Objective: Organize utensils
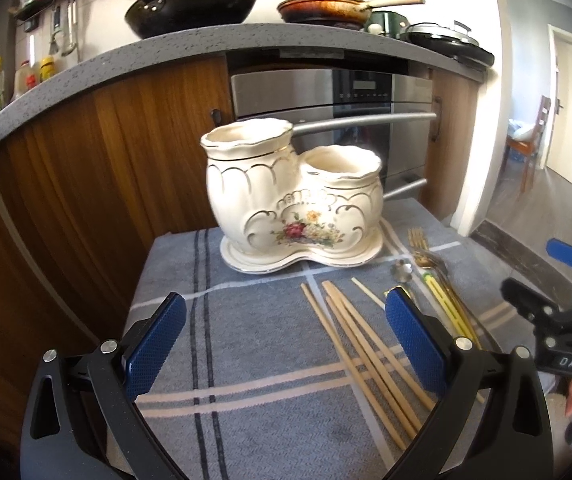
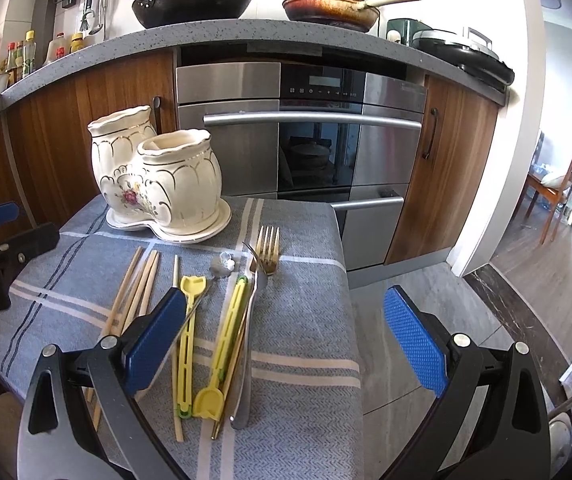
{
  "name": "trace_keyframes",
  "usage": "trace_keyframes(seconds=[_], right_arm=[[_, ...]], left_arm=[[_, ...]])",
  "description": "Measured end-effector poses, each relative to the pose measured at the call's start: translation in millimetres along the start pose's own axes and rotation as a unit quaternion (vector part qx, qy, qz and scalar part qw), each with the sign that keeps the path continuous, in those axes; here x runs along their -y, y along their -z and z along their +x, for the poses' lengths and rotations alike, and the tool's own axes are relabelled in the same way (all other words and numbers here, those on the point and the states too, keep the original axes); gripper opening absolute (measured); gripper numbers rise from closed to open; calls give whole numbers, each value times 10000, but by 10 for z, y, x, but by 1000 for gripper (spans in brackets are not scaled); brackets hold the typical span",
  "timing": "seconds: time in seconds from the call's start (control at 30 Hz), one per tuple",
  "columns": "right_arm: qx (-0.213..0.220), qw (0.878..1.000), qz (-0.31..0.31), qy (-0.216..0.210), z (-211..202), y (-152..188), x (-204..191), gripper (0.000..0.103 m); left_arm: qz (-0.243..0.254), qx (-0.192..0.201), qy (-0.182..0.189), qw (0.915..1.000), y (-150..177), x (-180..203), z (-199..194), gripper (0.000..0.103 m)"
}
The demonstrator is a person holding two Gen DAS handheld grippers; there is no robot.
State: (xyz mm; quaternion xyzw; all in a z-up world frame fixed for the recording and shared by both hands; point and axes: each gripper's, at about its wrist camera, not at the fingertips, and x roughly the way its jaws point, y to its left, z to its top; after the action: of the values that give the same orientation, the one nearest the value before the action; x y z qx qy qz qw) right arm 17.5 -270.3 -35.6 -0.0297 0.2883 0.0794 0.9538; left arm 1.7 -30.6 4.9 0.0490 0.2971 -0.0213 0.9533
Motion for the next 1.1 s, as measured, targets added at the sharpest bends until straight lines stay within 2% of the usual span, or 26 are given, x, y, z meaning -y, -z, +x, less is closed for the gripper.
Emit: trace_keyframes(seconds=[0.1, 0.23, 0.3, 0.37, 0.47, 0.57, 0.67, 0.83, 1.03, 1.1], right_arm=[[-64, 10000, 5, 62, 38, 50, 66, 97], [-213, 9996, 165, 91, 103, 107, 189, 97], [-263, 9994, 209, 86, 131, 112, 219, 97], [-304, 9992, 235, 64, 162, 114, 229, 97], [-398, 9982, 400, -191, 212, 98, 243, 97], [-570, 9967, 430, -374, 320, 45, 219, 97], [-689, 9954, 332, -580, 436, -39, 137, 86], [-967, 9914, 340, -813, 697, -133, 18, 49], [-1194, 9874, 664, -801, 1009, -172, 0, 27], [-1234, 9867, 741, -758, 1087, -170, -10, 22]], left_arm=[[-14, 121, 10, 9999, -13, -13, -50, 99], [352, 328, -308, 9984, -18, 41, -95, 99], [439, 374, -331, 9978, -19, 47, -87, 99], [386, 405, -135, 9983, -15, 31, -88, 99], [143, 342, 177, 9992, -3, -14, -50, 99], [98, -102, 366, 9992, 18, -35, 101, 99], [54, -160, 570, 9982, 77, -61, 164, 99], [-75, -360, 619, 9974, 145, -125, 274, 99], [152, -611, 645, 9959, 220, -101, 423, 99], [193, -733, 693, 9947, 256, -72, 491, 96]])
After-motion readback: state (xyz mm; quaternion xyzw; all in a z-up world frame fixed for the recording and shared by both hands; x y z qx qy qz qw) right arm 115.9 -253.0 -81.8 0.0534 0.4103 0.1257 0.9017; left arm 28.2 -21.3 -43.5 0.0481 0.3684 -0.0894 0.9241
